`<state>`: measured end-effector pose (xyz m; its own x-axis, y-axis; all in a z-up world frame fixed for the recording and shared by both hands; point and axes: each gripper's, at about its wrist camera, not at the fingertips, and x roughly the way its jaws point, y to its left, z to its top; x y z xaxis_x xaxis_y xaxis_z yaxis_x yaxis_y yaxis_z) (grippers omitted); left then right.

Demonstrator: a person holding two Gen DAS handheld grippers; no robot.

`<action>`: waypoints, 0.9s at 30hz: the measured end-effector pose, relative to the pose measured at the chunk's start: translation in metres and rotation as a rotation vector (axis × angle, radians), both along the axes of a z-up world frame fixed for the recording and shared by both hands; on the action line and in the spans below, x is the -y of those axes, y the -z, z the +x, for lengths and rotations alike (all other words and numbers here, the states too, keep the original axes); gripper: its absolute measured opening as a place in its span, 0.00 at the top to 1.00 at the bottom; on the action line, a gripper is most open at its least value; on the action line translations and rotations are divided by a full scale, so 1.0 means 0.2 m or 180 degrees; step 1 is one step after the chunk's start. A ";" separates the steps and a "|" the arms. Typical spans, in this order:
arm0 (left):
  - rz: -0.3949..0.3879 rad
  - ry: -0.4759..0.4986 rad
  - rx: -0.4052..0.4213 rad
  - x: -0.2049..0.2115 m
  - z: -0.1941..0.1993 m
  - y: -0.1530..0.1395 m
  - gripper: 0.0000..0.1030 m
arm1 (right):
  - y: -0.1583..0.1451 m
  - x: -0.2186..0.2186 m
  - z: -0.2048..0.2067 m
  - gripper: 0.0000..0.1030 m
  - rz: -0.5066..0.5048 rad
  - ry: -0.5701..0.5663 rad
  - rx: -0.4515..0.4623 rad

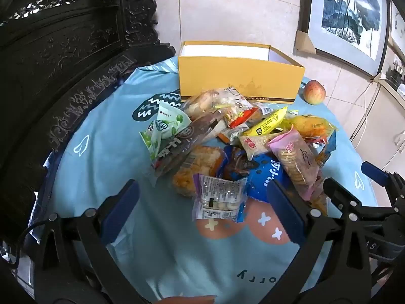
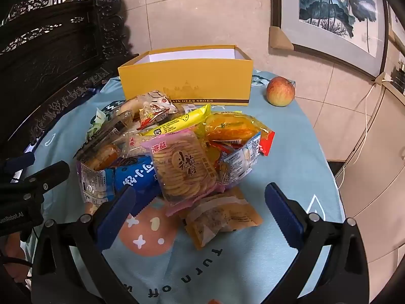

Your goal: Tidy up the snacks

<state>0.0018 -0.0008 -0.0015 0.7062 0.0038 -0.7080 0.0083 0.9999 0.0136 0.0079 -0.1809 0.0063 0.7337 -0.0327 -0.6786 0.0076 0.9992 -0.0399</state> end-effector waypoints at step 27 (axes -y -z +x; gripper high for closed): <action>-0.0023 -0.0009 0.0006 -0.01 -0.01 0.02 0.02 | 0.00 0.02 0.01 0.01 0.0000 0.0029 0.0003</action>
